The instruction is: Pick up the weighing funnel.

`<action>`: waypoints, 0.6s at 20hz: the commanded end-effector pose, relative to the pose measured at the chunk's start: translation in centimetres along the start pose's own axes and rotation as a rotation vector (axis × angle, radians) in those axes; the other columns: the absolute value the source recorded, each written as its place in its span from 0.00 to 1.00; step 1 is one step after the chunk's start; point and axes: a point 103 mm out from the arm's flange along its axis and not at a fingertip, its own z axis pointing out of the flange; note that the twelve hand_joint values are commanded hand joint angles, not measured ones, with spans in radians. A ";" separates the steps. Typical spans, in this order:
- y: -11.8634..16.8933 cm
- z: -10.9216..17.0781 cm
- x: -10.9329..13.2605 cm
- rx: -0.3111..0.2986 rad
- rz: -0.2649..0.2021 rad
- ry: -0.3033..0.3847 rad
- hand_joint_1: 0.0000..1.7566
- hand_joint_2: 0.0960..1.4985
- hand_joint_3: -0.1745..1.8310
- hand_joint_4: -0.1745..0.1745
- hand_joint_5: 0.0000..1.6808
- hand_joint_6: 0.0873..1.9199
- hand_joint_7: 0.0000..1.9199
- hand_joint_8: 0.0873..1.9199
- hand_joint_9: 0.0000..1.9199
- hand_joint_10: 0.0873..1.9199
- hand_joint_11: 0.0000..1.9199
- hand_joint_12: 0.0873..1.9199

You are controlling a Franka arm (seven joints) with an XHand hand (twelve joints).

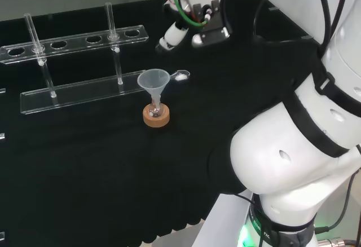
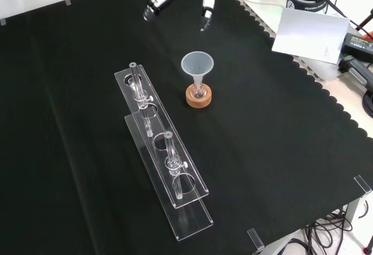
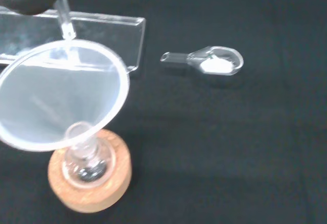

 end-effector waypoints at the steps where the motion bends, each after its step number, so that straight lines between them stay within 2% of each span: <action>1: 0.6 -0.7 -2.5 0.004 0.018 0.001 0.41 0.40 0.23 0.36 0.20 0.00 0.08 0.32 0.22 0.32 0.21 0.71; 6: 2.1 -0.8 -4.1 0.006 0.028 0.006 0.42 0.40 0.24 0.36 0.21 0.00 0.10 0.33 0.24 0.31 0.22 0.70; 12: 5.2 -0.8 -6.5 0.020 0.032 -0.004 0.49 0.37 0.29 0.39 0.26 0.00 0.15 0.32 0.30 0.27 0.24 0.68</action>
